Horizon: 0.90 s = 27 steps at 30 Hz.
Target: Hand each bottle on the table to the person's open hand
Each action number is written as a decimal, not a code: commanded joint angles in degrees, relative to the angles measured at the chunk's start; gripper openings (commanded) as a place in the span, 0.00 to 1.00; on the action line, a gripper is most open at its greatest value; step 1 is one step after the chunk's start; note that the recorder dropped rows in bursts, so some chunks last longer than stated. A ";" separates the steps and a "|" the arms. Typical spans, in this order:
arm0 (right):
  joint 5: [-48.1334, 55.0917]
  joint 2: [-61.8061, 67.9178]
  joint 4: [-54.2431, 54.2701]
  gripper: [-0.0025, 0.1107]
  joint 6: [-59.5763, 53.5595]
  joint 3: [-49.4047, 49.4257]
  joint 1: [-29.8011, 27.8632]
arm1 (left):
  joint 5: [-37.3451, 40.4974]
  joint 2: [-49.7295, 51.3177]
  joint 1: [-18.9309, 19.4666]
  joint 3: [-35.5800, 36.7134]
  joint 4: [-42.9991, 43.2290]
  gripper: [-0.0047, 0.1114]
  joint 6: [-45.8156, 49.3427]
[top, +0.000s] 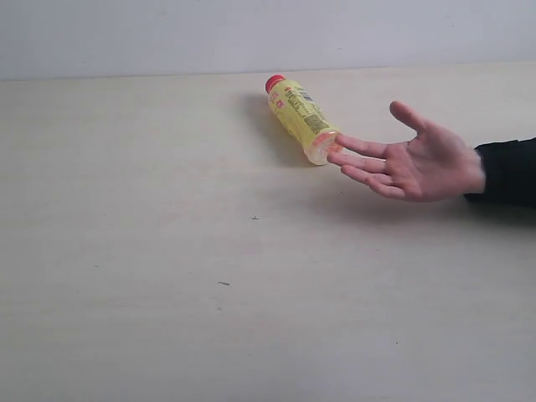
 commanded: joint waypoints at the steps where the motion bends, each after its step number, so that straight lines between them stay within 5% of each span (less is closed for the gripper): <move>1: -0.01 -0.39 -0.33 0.02 -0.53 -0.29 -0.20 | -1.83 -0.30 0.07 3.29 0.71 0.04 0.04; 19: -0.80 -0.39 -0.35 0.02 -0.53 -0.29 -0.20 | -1.38 -0.30 0.07 7.10 1.25 0.04 0.04; 27: -21.13 -0.39 0.12 0.02 0.15 -0.29 -0.20 | -1.38 -0.30 0.07 7.10 1.25 0.04 0.04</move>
